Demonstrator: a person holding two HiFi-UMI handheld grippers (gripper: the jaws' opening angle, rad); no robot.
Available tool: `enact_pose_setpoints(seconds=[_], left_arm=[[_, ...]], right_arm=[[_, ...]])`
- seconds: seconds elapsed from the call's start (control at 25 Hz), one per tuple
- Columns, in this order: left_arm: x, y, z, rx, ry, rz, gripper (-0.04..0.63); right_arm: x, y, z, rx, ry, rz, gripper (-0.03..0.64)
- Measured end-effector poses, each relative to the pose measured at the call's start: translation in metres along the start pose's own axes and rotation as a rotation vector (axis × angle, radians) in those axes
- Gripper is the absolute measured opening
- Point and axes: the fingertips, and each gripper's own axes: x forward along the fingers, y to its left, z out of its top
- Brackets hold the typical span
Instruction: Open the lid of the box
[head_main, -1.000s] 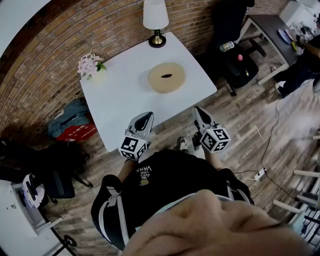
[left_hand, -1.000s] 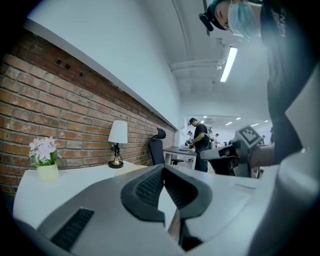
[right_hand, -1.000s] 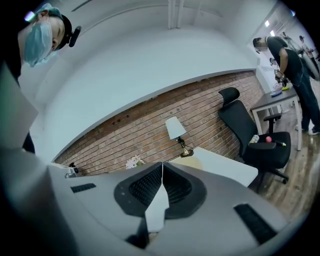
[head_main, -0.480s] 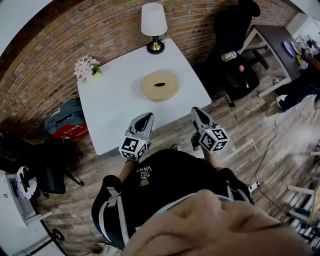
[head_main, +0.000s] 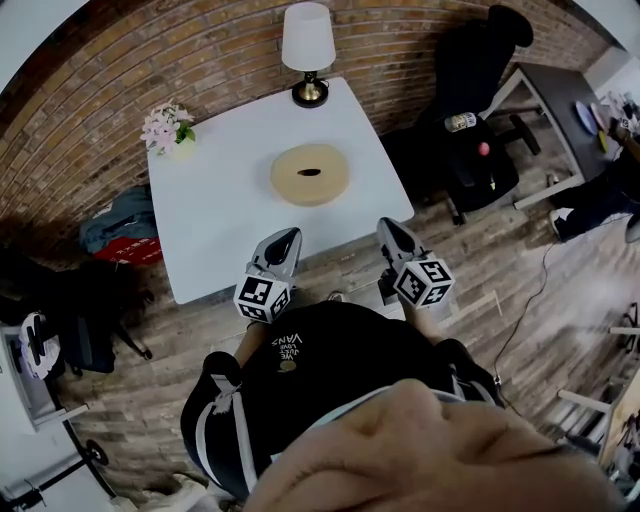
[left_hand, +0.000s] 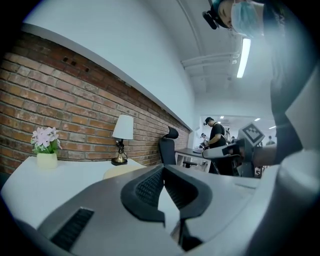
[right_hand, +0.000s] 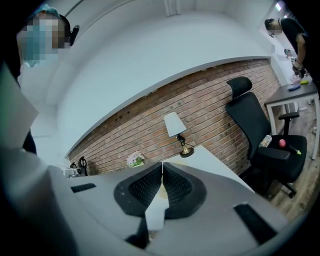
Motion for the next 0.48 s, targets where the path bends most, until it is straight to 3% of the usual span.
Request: enact_pose_setpoints(seconds=[0.48], left_arm=[[0.007, 0.052, 0.015, 0.024, 0.032, 0.009, 0.009]], right_arm=[[0.056, 0.017, 0.01, 0.013, 0.001, 0.026, 0.005]])
